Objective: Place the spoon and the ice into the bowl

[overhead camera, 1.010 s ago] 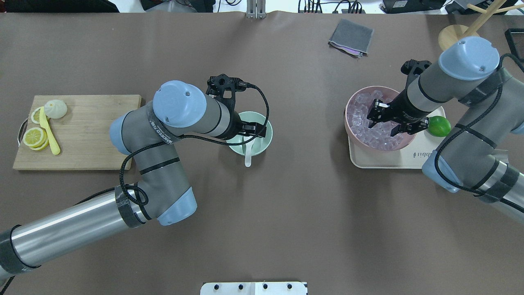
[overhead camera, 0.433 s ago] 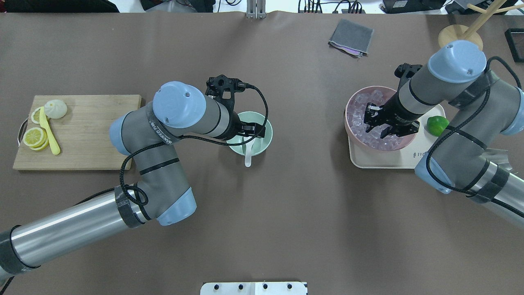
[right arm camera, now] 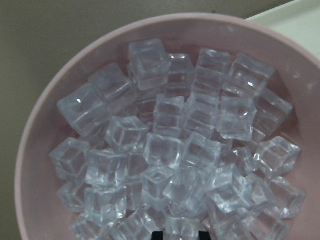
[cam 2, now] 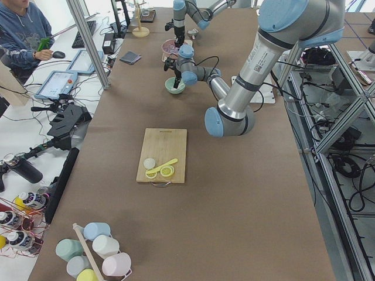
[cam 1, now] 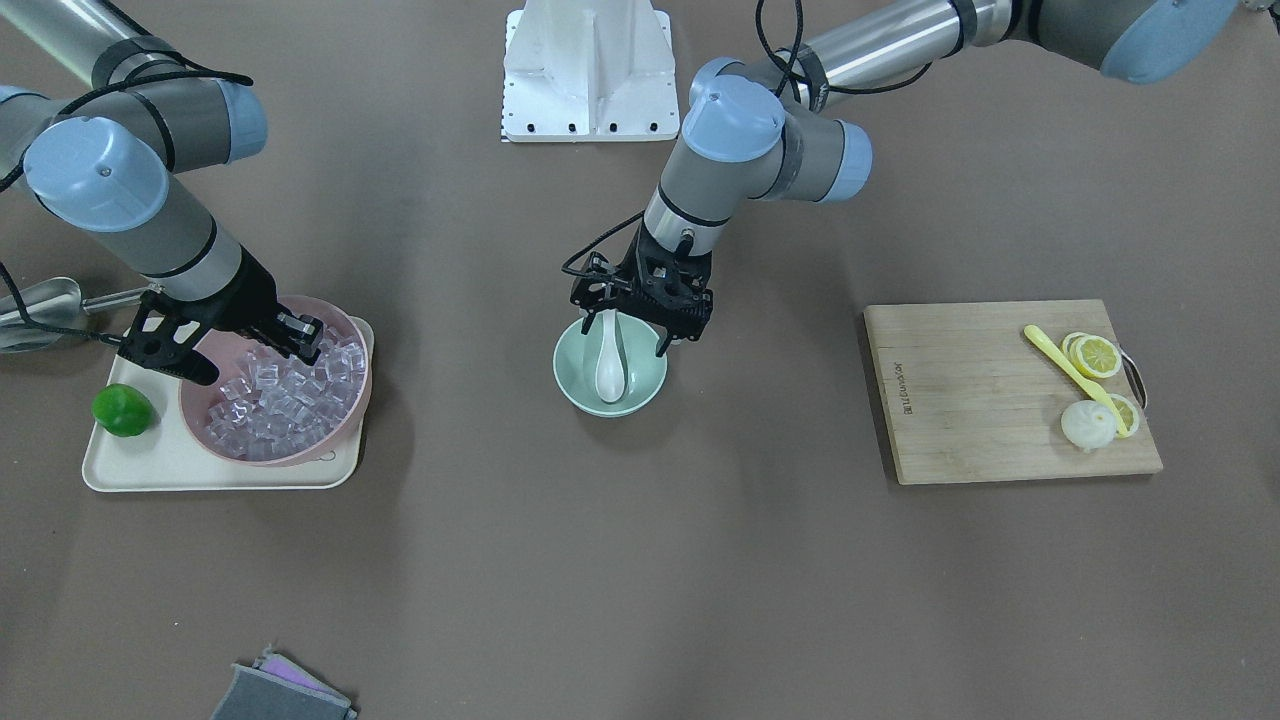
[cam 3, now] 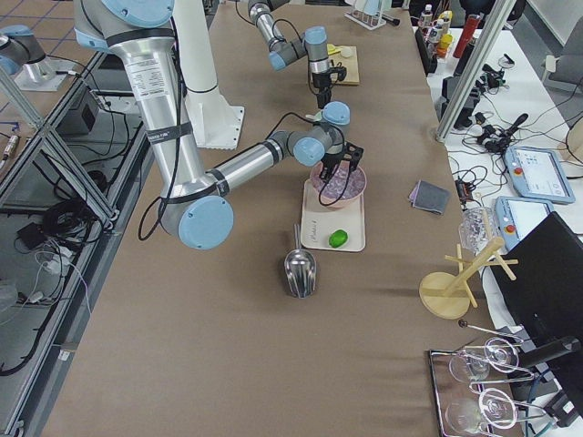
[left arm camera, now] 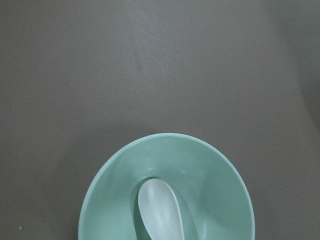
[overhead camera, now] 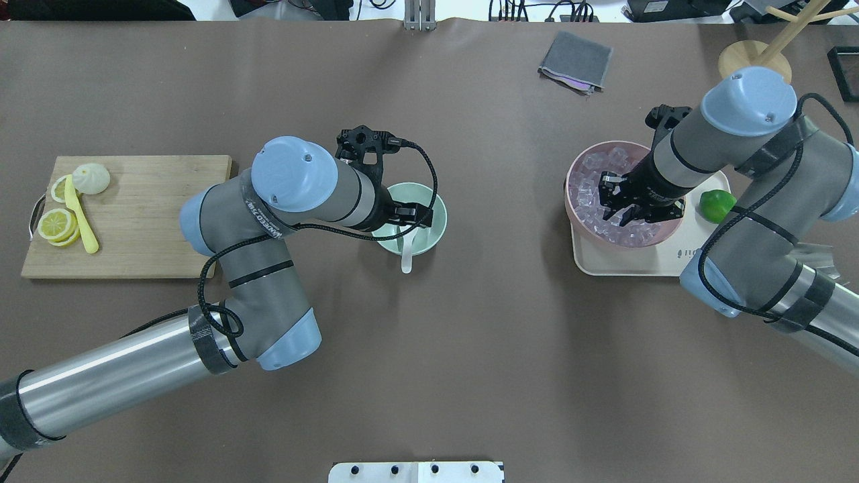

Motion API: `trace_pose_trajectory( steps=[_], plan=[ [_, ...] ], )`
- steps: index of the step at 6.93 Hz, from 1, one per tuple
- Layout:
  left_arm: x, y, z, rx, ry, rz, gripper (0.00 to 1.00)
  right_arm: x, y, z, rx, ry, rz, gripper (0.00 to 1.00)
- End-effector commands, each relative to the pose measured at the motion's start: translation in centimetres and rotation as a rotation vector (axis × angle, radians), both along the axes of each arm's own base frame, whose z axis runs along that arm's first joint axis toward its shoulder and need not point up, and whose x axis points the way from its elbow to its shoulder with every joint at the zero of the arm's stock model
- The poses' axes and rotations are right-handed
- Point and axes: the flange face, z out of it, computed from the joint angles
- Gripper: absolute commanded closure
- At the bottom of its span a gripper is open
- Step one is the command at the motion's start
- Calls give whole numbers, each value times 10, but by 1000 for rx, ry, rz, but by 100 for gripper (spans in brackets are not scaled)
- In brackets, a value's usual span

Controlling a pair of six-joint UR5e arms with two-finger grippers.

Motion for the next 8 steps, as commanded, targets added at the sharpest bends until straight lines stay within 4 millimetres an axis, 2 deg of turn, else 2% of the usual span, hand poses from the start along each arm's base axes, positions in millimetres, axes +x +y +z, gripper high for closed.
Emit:
trace_pose_trajectory(
  steps=[1,2,3,4,5,6,7,8],
  plan=[
    [-20,-11,-2,11,10,-17,3,26,-12,-48,31,-82,16,100],
    [-47,-15,22,25,-9,-16,3,25,-20,-84,59,-123,26,100],
    [-102,-25,55,86,-43,19,3,13,-24,-115,67,-154,40,100],
    [-170,-38,103,80,-68,61,3,-27,-12,-154,36,-181,76,100],
    [-228,-41,144,112,-102,105,3,-76,12,-180,40,-183,116,100],
    [-275,-43,183,143,-142,130,3,-132,30,-209,65,-177,158,100],
    [-307,-43,201,140,-147,133,3,-181,32,-228,101,-169,191,100],
    [-319,-28,207,133,-143,137,3,-210,31,-215,99,-213,208,100]
  ],
)
